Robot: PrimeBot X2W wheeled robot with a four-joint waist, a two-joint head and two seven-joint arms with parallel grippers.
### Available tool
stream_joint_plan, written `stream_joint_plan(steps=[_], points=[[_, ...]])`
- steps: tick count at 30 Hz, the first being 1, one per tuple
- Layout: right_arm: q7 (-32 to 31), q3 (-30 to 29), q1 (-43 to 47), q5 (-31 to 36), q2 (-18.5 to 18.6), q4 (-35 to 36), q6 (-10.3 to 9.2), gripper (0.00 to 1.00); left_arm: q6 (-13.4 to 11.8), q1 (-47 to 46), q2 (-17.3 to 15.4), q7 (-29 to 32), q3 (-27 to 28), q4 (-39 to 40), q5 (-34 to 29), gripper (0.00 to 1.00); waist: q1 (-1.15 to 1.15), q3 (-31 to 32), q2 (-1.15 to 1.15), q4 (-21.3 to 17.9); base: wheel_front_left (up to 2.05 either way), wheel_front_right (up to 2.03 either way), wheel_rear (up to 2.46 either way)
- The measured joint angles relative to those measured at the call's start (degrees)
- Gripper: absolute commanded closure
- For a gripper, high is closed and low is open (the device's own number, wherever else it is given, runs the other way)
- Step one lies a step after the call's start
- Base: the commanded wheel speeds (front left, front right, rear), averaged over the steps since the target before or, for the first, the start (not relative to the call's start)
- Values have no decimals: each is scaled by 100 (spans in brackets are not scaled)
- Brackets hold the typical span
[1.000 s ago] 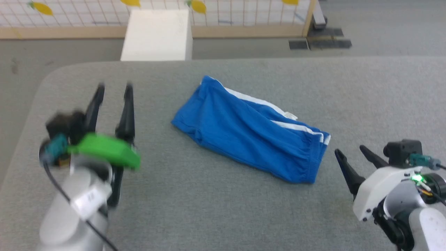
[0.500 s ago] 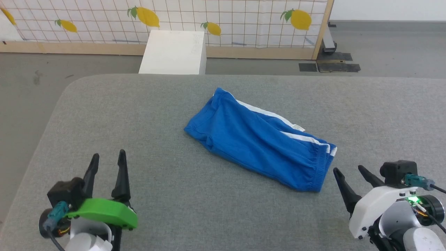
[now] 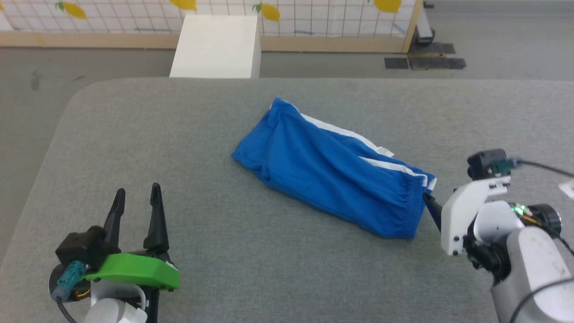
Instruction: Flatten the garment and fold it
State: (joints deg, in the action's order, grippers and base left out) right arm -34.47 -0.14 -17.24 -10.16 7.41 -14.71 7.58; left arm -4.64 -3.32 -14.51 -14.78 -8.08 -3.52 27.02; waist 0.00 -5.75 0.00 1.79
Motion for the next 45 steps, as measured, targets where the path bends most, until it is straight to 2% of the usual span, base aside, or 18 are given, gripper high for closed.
stream_joint_plan(steps=[4,8,21,22,23,24,31,36,41,45], points=[[-538,-30,-411,263,-8,-426,0,0,41,-3,55,1,36,49,-40,0,0,-167,0,102,0,0,0],[-740,-70,-633,442,-49,-723,0,0,81,-21,105,0,101,59,-73,0,0,-344,0,222,0,0,0],[-524,-316,-776,513,-222,-1110,0,0,297,-176,300,0,191,-36,-133,0,0,-774,0,490,0,0,0],[-525,-315,-797,457,-223,-1129,0,42,309,-183,311,0,196,-48,-134,0,0,-788,0,493,0,0,0],[-525,-305,-813,431,-222,-1137,0,78,315,-185,320,0,204,-65,-134,0,0,-794,0,491,0,0,0],[-525,-293,-833,391,-219,-1148,0,100,334,-187,327,1,214,-78,-136,0,0,-796,0,483,0,0,0],[-458,-142,-854,132,-143,-1189,0,100,404,-205,374,1,293,-134,-292,0,0,-701,0,422,0,0,0],[-508,-124,-725,-151,70,-1124,0,100,426,-198,430,1,318,-158,-311,0,0,-539,0,376,0,0,0],[-788,-397,-458,-268,671,-955,0,100,467,-183,459,0,296,-186,-344,0,0,-375,0,350,0,0,0],[-1102,-867,-259,-127,1146,-823,0,100,511,-170,463,0,265,-214,-350,0,0,-302,0,357,0,0,0]])
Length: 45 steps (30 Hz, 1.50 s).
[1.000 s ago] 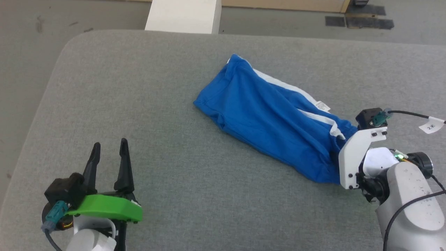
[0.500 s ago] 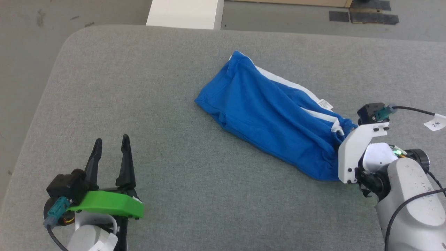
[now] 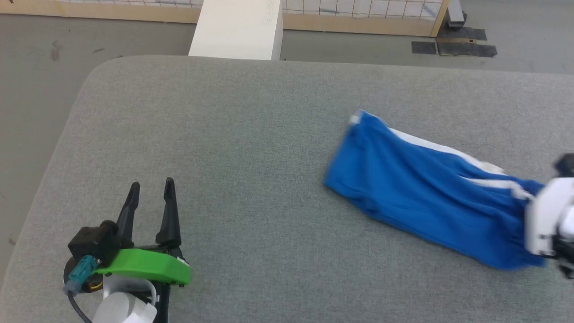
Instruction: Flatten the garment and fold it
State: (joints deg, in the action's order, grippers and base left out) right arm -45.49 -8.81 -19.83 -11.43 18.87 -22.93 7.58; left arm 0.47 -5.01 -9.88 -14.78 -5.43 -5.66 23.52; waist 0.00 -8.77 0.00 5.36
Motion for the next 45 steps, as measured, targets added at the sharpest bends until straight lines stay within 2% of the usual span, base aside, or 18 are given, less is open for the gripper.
stream_joint_plan(steps=[4,8,17,23,28,29,34,45], points=[[-300,-378,162,258,141,152,0,100,4,0,0,0,-38,-29,0,0,0,1,0,19,0,0,0],[-609,-394,242,342,108,435,0,100,4,1,0,1,-58,-53,0,0,0,23,0,19,0,0,0],[-1724,410,192,-249,14,1566,0,100,5,17,2,1,-121,-83,1,0,0,92,0,-3,0,0,0],[-1962,721,-175,-409,-305,1828,0,100,55,-5,29,1,-172,-125,10,0,0,12,0,57,0,0,0],[-1746,734,-573,-245,-766,1575,0,100,100,-47,64,1,-172,-147,19,0,0,-129,0,174,0,0,0],[-1475,726,-797,-60,-993,1283,0,100,114,-107,98,0,-170,-155,19,0,0,-232,0,262,0,0,0],[-1033,657,-1193,274,-1291,692,0,100,191,-220,164,0,-137,-189,18,0,1,-428,0,428,0,0,0],[-379,454,-1726,826,-1539,-471,0,100,319,-419,344,1,-83,-237,-41,0,1,-827,0,707,0,0,0]])
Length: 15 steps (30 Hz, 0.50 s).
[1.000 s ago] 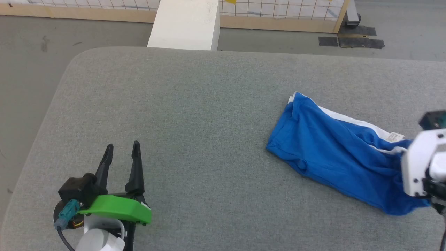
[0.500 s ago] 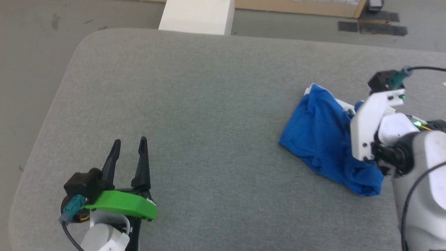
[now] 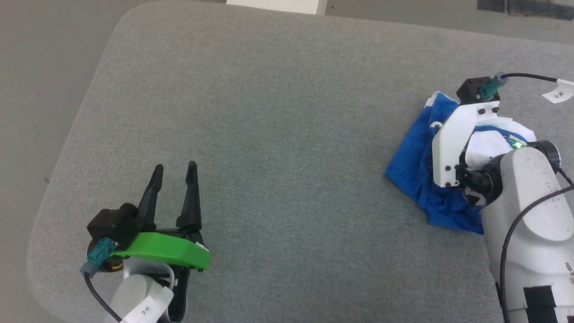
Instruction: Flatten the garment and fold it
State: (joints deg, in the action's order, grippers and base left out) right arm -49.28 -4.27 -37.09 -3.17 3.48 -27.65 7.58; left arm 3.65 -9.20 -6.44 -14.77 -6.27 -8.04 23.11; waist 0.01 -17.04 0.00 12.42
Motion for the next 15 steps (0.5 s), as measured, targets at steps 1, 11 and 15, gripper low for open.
stream_joint_plan(steps=[1,11,15], points=[[45,-9,-42,24,-9,-86,0,100,29,-7,18,-1,8,-11,-5,0,0,-24,0,12,0,0,0],[308,665,-293,-398,-43,-455,0,0,89,-26,63,-1,140,-154,-94,0,0,156,0,-100,0,0,0],[490,1020,-344,-837,-46,-325,0,0,90,-8,55,-1,190,-177,-114,0,0,358,0,-197,0,0,0]])
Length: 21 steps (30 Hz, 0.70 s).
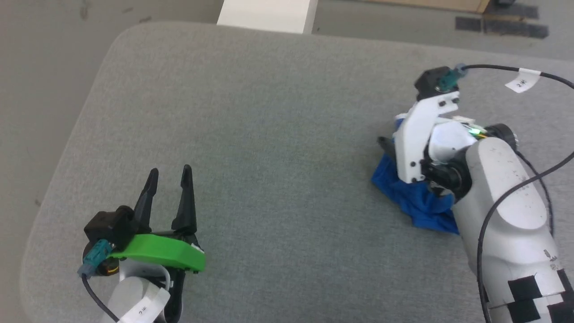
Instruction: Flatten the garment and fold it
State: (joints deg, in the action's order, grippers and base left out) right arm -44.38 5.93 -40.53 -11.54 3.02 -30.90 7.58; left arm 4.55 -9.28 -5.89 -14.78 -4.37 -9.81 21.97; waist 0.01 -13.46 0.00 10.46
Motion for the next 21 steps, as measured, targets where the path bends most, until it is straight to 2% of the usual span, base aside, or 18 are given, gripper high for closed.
stream_joint_plan(steps=[6,12,16,21], points=[[391,211,-2,-381,27,371,0,0,-8,124,-79,2,67,-41,-124,0,0,372,0,-188,0,0,0],[927,-2,33,-588,247,887,0,0,-18,204,-225,58,122,7,-132,0,-1,749,0,-437,0,0,0],[1851,-237,209,-730,415,1482,0,0,-89,225,-296,59,158,102,-151,0,-1,960,0,-614,0,0,0],[3336,-472,832,-783,716,2145,0,0,-222,321,-331,56,243,266,-201,0,-1,1206,0,-801,0,0,0]])
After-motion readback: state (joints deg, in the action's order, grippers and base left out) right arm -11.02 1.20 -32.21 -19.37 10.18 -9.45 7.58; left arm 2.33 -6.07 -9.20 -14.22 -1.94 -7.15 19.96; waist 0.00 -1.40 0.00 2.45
